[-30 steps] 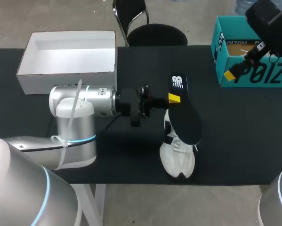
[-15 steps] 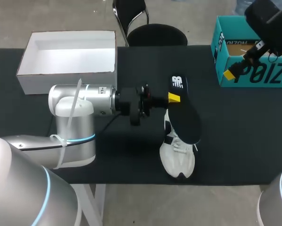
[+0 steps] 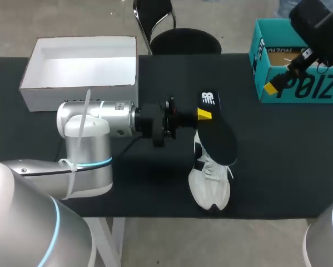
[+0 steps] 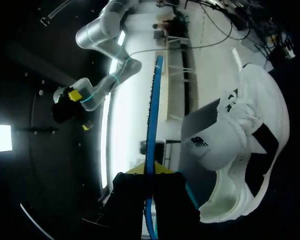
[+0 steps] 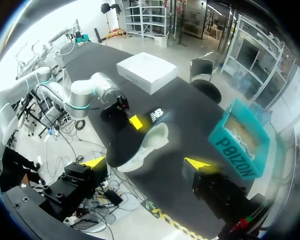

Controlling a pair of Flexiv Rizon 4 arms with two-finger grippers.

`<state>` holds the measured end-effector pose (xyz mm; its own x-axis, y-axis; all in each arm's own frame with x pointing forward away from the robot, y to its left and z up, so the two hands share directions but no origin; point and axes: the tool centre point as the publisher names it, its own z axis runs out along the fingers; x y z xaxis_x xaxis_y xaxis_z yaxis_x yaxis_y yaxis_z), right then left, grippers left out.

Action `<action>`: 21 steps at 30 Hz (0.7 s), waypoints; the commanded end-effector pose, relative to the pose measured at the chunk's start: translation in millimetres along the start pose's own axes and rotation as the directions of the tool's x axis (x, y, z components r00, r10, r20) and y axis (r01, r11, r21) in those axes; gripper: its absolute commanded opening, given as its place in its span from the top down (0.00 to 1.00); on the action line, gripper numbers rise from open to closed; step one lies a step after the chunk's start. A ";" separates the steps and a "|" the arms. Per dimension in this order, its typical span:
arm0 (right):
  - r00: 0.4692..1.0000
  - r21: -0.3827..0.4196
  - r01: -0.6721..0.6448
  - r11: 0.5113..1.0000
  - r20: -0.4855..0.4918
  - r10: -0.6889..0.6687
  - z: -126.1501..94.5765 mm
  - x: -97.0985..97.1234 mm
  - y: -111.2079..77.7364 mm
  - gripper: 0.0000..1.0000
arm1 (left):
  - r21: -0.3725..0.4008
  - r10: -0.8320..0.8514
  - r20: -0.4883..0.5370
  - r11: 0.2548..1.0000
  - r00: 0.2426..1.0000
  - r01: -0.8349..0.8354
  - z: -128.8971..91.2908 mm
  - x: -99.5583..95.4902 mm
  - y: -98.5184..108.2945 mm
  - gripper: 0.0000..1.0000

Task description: Take the shoe out of the shoebox, open the shoe tongue, remove and reinsert the insole, then place the shoe into the shoebox

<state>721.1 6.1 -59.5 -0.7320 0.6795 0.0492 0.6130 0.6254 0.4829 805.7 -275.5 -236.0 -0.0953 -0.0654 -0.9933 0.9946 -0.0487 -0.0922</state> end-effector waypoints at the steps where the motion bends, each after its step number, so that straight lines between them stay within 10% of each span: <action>1: 1.000 0.003 -0.001 1.000 0.000 0.001 1.7 -0.8 1.6 0.00 | -0.027 -0.343 -0.005 0.939 0.939 0.342 2.0 -12.2 2.7 1.00; 21: 1.000 0.003 -0.001 1.000 0.000 0.001 1.7 -0.8 1.6 0.00 | 0.038 -0.280 -0.054 0.959 0.959 0.282 1.3 -26.8 1.0 1.00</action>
<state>721.0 6.1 -59.7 -0.7319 0.6797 0.0491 0.6130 0.6252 0.4831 809.3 -274.1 -209.1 -0.3682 0.0037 -0.9297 0.9246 -0.1031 -0.3666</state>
